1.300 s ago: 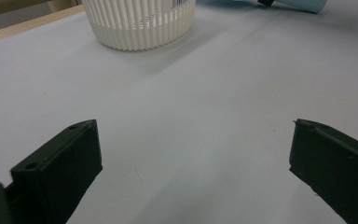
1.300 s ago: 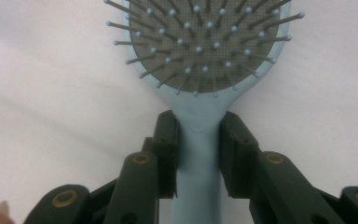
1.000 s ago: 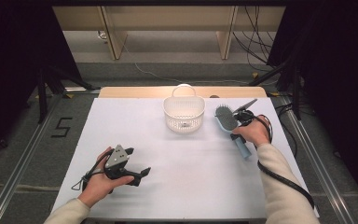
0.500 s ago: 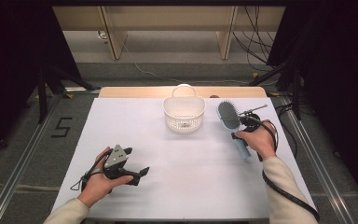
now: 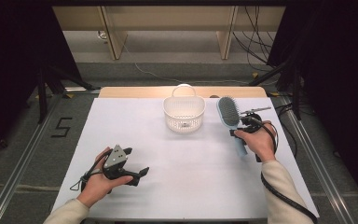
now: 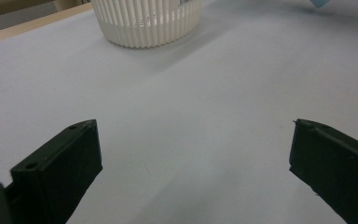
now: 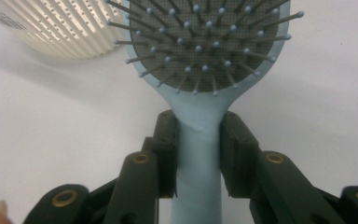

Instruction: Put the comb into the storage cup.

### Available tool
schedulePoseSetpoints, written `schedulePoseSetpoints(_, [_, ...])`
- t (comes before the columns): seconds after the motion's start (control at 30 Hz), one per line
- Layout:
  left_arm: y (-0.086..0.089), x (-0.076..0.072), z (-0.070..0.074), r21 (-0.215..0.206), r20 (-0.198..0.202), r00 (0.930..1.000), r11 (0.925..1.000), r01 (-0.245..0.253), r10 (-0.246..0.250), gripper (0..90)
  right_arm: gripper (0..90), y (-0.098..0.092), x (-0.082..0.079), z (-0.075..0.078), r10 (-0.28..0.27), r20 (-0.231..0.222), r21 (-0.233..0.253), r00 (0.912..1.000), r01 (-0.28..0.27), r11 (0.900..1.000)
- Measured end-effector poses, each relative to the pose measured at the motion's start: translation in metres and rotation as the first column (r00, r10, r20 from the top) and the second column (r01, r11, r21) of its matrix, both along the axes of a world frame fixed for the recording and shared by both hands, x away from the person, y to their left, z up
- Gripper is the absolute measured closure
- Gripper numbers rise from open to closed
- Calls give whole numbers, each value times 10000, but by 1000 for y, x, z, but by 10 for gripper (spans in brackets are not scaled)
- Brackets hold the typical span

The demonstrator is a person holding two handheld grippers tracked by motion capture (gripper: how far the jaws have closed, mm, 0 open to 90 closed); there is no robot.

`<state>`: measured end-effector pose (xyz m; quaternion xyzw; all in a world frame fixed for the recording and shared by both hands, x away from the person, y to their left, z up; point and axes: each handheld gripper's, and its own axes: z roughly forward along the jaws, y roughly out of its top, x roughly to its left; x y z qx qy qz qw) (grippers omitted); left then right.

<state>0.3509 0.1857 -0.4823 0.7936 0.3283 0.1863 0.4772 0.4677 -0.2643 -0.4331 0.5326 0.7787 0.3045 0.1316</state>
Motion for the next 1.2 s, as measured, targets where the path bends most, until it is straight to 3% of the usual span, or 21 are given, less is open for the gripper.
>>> schedulePoseSetpoints(0.53, [-1, 0, 1, -21, 28, 10000, 10000, 11, -11, 15, 707, 0, -3, 4, -150, 532, 379, 9985, 130, 9992])
schedulePoseSetpoints(0.73, [-1, 0, 1, -10, 46, 10000, 10000, 31, -31, 15, 707, 4, -3, 4, 113, 707, 320, 9974, -136, 9994])
schedulePoseSetpoints(0.93, [-1, -1, 1, 44, 101, 9999, 10000, 44, -44, 15, 707, 4, -6, 7, 7, 1245, 771, 9922, -104, 9970])
schedulePoseSetpoints(1.2, [-2, -1, 2, 24, 110, 9999, 10000, 54, -54, 15, 707, 4, -7, 6, -141, 1592, 944, 9871, -10, 9955])
